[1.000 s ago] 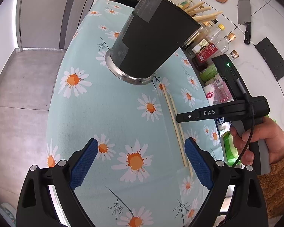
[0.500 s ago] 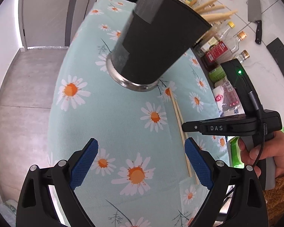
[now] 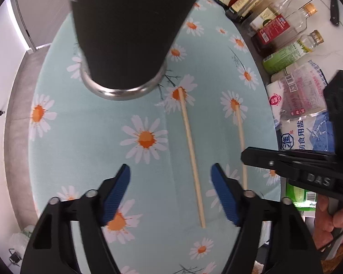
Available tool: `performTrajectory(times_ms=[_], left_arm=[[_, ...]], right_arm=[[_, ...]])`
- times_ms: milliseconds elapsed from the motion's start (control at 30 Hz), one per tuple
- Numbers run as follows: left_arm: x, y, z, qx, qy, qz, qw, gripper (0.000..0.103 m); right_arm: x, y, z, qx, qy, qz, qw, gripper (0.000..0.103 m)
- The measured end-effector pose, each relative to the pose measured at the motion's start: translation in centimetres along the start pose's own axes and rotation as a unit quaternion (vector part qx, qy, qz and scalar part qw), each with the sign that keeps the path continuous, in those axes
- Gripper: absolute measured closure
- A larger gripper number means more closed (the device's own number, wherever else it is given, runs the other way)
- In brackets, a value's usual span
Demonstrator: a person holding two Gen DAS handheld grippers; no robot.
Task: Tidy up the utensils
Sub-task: 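Align the left tool over one wooden chopstick and close it, then lift the chopstick with the left tool and carry it over the holder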
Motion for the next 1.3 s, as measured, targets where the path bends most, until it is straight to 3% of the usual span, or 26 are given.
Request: performTrajectory(times_ms=[300, 433, 533, 700, 1000, 1300], left_arm=[[2.4, 1.2, -2.4, -0.039, 0.080, 0.001, 0.9960, 0.060], [3.3, 1.7, -3.3, -0.050, 0.095, 0.005, 0.9942, 0.072], [3.6, 2.1, -3.8, -0.054, 0.109, 0.009, 0.9926, 0.074], [3.0, 2.3, -4.5, -0.062, 0.121, 0.025, 0.9904, 0.077], [2.5, 2.6, -5.2, -0.064, 0.128, 0.033, 0.9892, 0.098], [2.4, 1.9, -4.9, -0.054, 0.127, 0.011, 0.9903, 0.099]], right_arm=[[1.7, -0.9, 1.8, 0.030, 0.029, 0.012, 0.999, 0.097], [2.3, -1.4, 2.2, 0.032, 0.050, 0.015, 0.998, 0.097], [2.4, -1.8, 2.5, 0.031, 0.058, 0.019, 0.998, 0.098], [2.0, -2.3, 2.6, 0.027, 0.072, 0.026, 0.997, 0.097], [1.6, -2.6, 3.2, 0.031, 0.079, 0.039, 0.996, 0.098], [1.5, -2.8, 3.4, 0.032, 0.081, 0.043, 0.995, 0.098]])
Point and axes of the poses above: each gripper's, at about its wrist camera, not at the fingertips, and z roughly against the way its jaws point, x to its right, y to its top, the point moved 9 cm from there along -z, roughly the way its jaws point, and after that the axes turned 7 degrees about -x, right-handed, at the moved point
